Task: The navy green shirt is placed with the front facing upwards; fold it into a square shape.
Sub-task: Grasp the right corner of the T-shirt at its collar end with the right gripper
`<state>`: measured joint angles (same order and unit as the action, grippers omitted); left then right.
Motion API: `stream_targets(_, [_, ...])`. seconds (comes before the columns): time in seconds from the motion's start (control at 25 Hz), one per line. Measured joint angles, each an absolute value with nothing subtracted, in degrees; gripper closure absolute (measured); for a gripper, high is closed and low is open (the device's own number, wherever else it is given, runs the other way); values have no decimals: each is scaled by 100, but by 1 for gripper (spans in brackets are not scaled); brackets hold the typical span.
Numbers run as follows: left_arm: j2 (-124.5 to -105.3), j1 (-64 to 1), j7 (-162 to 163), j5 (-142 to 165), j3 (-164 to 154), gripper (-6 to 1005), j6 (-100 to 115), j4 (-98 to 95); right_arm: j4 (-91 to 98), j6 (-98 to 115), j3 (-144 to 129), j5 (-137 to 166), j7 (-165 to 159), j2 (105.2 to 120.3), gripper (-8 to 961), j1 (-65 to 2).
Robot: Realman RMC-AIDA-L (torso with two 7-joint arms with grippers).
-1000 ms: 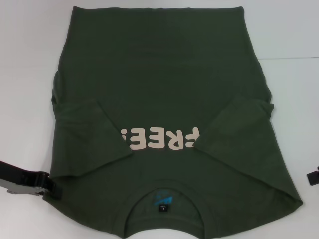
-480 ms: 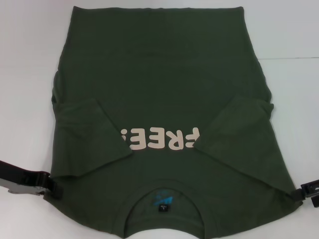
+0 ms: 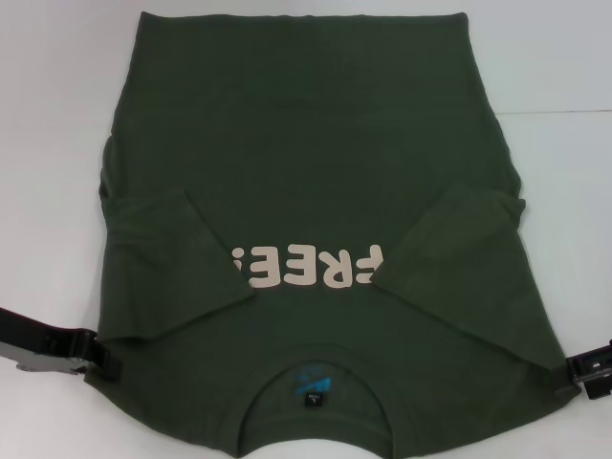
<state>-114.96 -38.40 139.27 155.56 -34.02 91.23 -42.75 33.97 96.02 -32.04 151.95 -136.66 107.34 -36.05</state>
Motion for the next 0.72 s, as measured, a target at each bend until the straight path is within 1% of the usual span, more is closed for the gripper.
stream_targets(0.4, [-11496,-3841,13897,15557,-3401,926,9122,-4262,3391,9508,-3198,15188,-13648,10827,88,-3621])
stream_targets(0.72, [-11496,-3848,13887,15556,-3402,922,9116,-4262,3343,9442,-3199,15182,-13616,10859,89,-3637])
